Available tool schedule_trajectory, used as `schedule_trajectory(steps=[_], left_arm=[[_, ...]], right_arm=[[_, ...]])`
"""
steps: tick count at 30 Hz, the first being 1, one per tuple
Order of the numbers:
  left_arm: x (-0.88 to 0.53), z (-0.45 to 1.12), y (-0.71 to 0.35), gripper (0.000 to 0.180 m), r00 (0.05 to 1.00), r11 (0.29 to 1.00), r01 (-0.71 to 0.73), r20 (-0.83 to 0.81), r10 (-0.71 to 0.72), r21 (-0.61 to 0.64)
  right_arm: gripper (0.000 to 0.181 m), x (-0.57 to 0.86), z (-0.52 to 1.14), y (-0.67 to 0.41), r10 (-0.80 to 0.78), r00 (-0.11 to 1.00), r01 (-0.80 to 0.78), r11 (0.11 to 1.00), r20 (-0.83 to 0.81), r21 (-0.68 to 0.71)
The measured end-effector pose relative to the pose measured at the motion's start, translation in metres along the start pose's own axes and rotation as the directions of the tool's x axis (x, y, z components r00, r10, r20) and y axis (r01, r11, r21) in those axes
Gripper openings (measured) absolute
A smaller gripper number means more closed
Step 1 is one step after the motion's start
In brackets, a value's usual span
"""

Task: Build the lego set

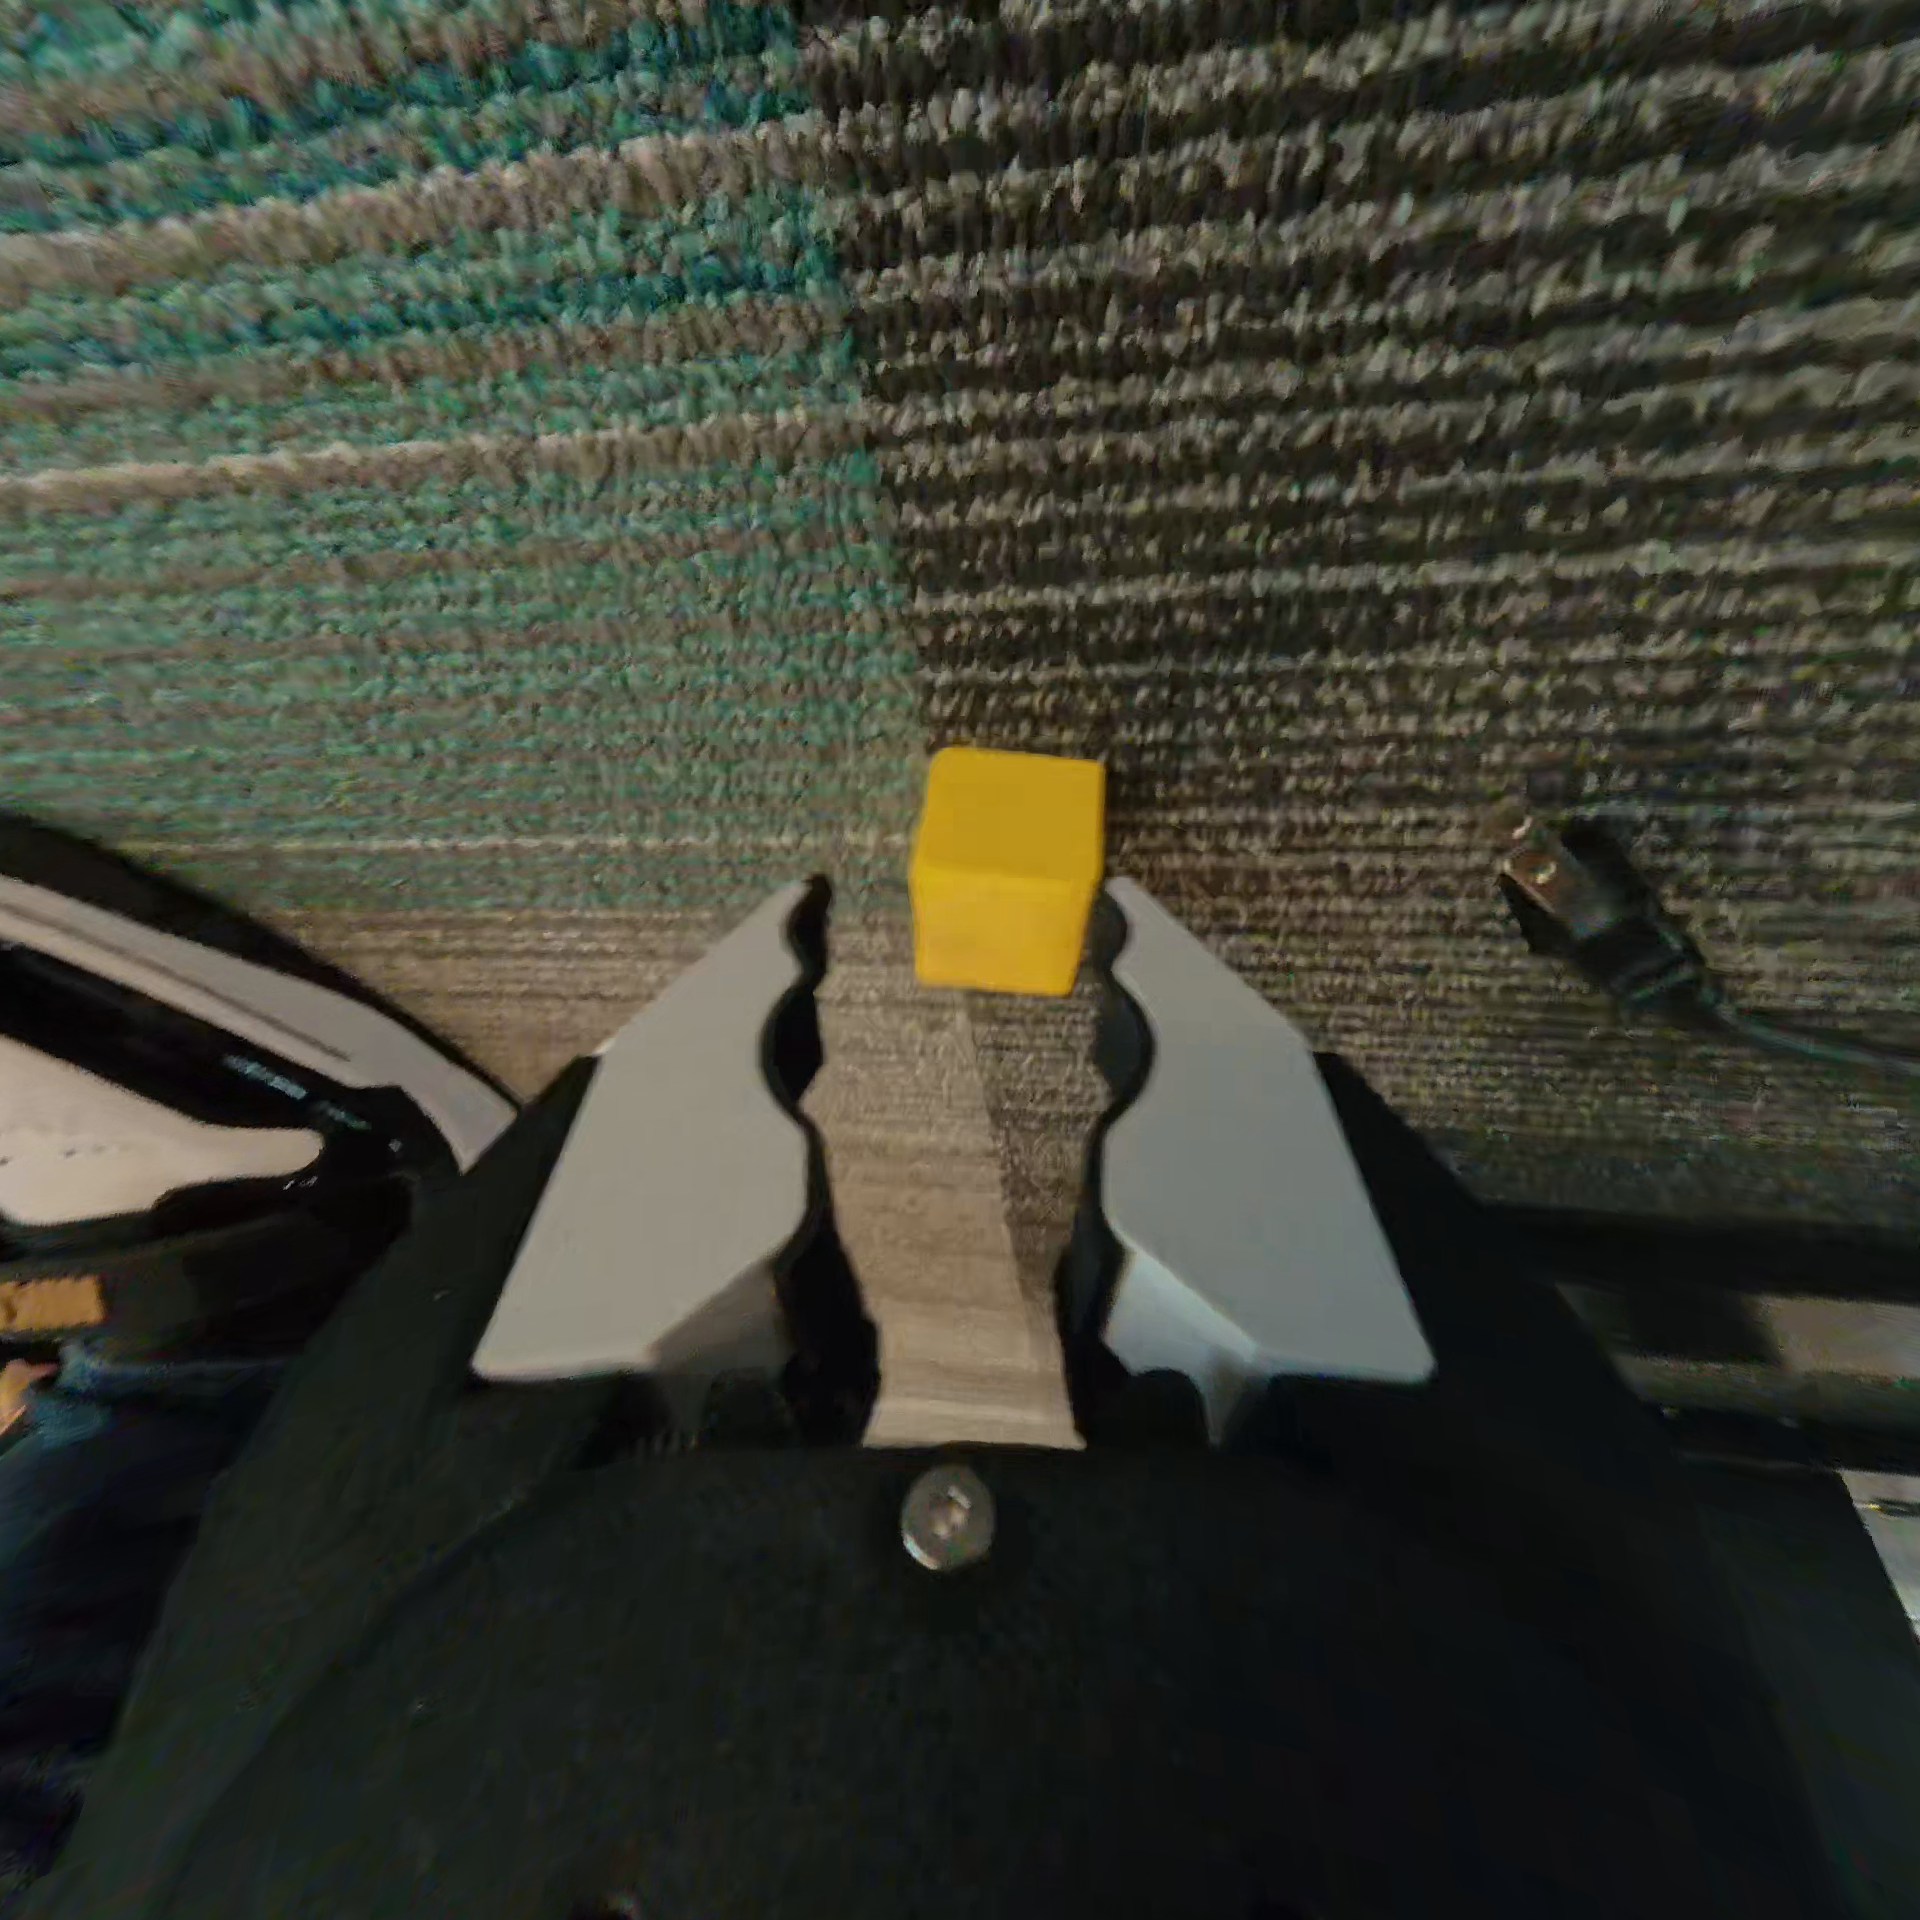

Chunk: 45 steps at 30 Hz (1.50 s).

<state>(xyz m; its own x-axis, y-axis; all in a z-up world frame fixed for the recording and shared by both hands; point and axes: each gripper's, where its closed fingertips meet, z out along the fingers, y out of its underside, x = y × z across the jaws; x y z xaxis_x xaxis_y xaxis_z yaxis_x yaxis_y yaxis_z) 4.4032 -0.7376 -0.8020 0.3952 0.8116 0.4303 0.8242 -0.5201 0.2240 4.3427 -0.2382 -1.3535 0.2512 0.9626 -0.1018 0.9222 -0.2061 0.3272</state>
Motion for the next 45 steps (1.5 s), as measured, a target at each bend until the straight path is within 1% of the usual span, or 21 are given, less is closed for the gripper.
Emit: schedule_trajectory(steps=[1, 3, 7, 8, 10, 12, 15, 17, 20, 23, 26, 28, 30, 32, 34, 37, 39, 41, 42, 43, 45], left_arm=[[-0.002, 0.001, -0.003, 0.056, 1.000, 1.000, 0.000, 0.002, 0.000, -0.001], [-0.003, 0.002, -0.009, 0.056, 1.000, 1.000, 0.008, -0.003, -0.008, 0.008], [0.007, -0.004, -0.020, 0.056, 0.999, 0.999, 0.026, -0.020, -0.025, 0.037], [0.013, -0.009, -0.023, 0.056, 0.999, 0.999, 0.027, -0.032, -0.025, 0.041], [0.028, -0.022, -0.029, 0.056, 0.999, 0.999, 0.008, -0.047, -0.006, 0.049], [0.040, -0.042, -0.039, 0.056, 0.999, 0.998, -0.026, -0.040, 0.029, 0.063], [0.052, -0.080, -0.068, 0.056, 0.996, 0.991, -0.088, -0.006, 0.089, 0.098], [0.055, -0.113, -0.098, 0.056, 0.991, 0.980, -0.135, 0.035, 0.131, 0.147], [0.057, -0.173, -0.153, 0.056, 0.979, 0.949, -0.191, 0.114, 0.167, 0.251], [0.062, -0.229, -0.210, 0.055, 0.963, 0.904, -0.257, 0.173, 0.208, 0.341], [0.061, -0.267, -0.264, 0.056, 0.936, 0.862, -0.342, 0.220, 0.275, 0.375], [0.062, -0.288, -0.305, 0.056, 0.921, 0.829, -0.384, 0.231, 0.314, 0.407], [0.065, -0.303, -0.350, 0.056, 0.903, 0.795, -0.429, 0.232, 0.362, 0.428], [0.075, -0.311, -0.397, 0.056, 0.883, 0.764, -0.469, 0.204, 0.423, 0.444], [0.089, -0.314, -0.447, 0.057, 0.846, 0.729, -0.525, 0.174, 0.504, 0.439], [0.120, -0.320, -0.520, 0.059, 0.736, 0.646, -0.661, 0.161, 0.657, 0.383], [0.150, -0.329, -0.565, 0.062, 0.628, 0.553, -0.759, 0.163, 0.761, 0.344], [0.185, -0.339, -0.606, 0.063, 0.501, 0.435, -0.842, 0.166, 0.849, 0.319], [0.201, -0.343, -0.624, 0.064, 0.438, 0.377, -0.876, 0.169, 0.883, 0.302], [0.218, -0.345, -0.642, 0.065, 0.380, 0.322, -0.901, 0.171, 0.909, 0.289], [0.253, -0.345, -0.672, 0.066, 0.287, 0.237, -0.933, 0.163, 0.944, 0.270]], right_arm=[[0.032, 0.001, 0.002, -0.002, -0.011, 1.000, 0.011, 1.000, -0.006, 0.001], [0.033, -0.005, 0.002, -0.002, -0.001, 1.000, 0.001, 1.000, 0.031, -0.002], [0.033, -0.057, -0.047, -0.019, 0.059, 0.983, -0.081, 0.989, 0.173, 0.125], [0.033, -0.078, -0.069, -0.023, 0.039, 0.979, -0.072, 0.984, 0.201, 0.161], [0.033, -0.131, -0.124, -0.031, -0.052, 0.961, -0.013, 0.973, 0.273, 0.231], [0.032, -0.185, -0.189, -0.035, -0.165, 0.937, 0.073, 0.954, 0.308, 0.290], [0.032, -0.273, -0.301, -0.035, -0.332, 0.857, 0.175, 0.907, 0.394, 0.384], [0.033, -0.321, -0.379, -0.033, -0.457, 0.800, 0.268, 0.852, 0.389, 0.451], [0.032, -0.382, -0.511, -0.034, -0.580, 0.708, 0.297, 0.762, 0.403, 0.575], [0.033, -0.417, -0.647, -0.027, -0.713, 0.615, 0.325, 0.620, 0.338, 0.715], [0.032, -0.411, -0.776, -0.025, -0.754, 0.589, 0.243, 0.508, 0.290, 0.826], [0.032, -0.384, -0.842, -0.029, -0.750, 0.623, 0.205, 0.432, 0.223, 0.878], [0.032, -0.341, -0.891, -0.037, -0.695, 0.696, 0.158, 0.393, 0.180, 0.906], [0.032, -0.284, -0.928, -0.047, -0.592, 0.798, 0.131, 0.354, 0.113, 0.926], [0.033, -0.215, -0.959, -0.050, -0.428, 0.901, 0.082, 0.335, 0.074, 0.939], [0.032, -0.112, -0.996, -0.034, -0.137, 0.990, 0.004, 0.327, 0.043, 0.945], [0.033, -0.053, -1.014, -0.011, 0.056, 0.993, -0.112, 0.297, 0.099, 0.948], [0.032, 0.004, -1.028, 0.021, 0.274, 0.958, -0.161, 0.259, 0.088, 0.952], [0.032, 0.026, -1.034, 0.037, 0.354, 0.931, -0.177, 0.237, 0.085, 0.955], [0.032, 0.042, -1.039, 0.051, 0.413, 0.906, -0.195, 0.211, 0.094, 0.958], [0.032, 0.066, -1.044, 0.070, 0.491, 0.863, -0.230, 0.171, 0.120, 0.958]])
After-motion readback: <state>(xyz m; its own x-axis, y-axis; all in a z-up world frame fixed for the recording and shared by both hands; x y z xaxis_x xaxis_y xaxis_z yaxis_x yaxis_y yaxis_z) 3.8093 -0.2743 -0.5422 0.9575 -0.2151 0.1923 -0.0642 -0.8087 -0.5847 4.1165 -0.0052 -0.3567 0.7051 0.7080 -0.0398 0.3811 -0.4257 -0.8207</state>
